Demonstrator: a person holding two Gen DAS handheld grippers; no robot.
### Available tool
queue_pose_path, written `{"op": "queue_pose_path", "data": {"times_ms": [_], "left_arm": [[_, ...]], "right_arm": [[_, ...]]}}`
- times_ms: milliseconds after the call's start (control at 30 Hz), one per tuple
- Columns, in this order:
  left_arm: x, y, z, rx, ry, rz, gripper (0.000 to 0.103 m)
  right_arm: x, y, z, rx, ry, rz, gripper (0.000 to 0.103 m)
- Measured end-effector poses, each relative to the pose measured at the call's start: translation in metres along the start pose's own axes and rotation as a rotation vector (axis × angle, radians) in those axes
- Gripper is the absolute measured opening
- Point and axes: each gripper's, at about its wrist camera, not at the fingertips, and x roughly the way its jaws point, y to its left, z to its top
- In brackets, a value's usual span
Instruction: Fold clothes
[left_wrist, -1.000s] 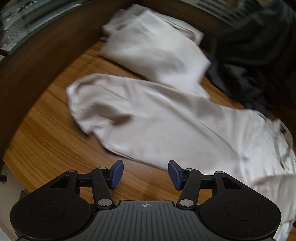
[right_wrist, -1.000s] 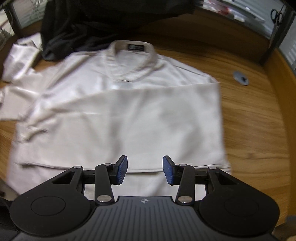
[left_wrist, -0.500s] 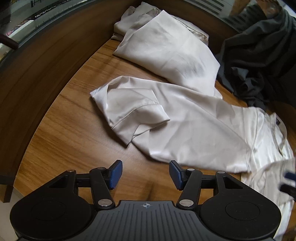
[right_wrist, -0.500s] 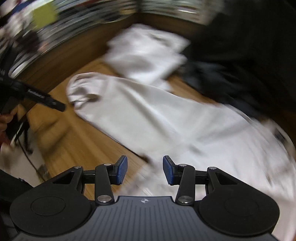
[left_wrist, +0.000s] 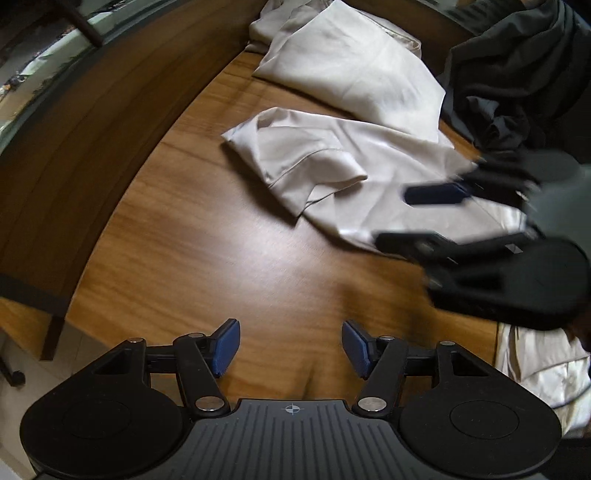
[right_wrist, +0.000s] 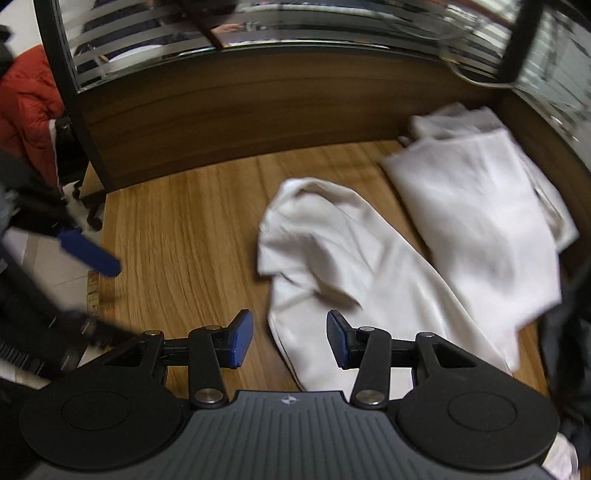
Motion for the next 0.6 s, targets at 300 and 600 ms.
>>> {"op": "queue_pose_path", "data": {"times_ms": [300,600], "left_arm": [[-0.007,0.003,-0.018,-0.007,0.005,0.018,0.068],[-0.006,-0.001,-0.021,0.004,0.000,0.009,0.068]], "right_arm": [[0.045,0.020,0.037,-0.108,0.024,-0.030,0.051],[0.054,0.001,0.041,-0.026,0.009,-0.059,0.002]]}}
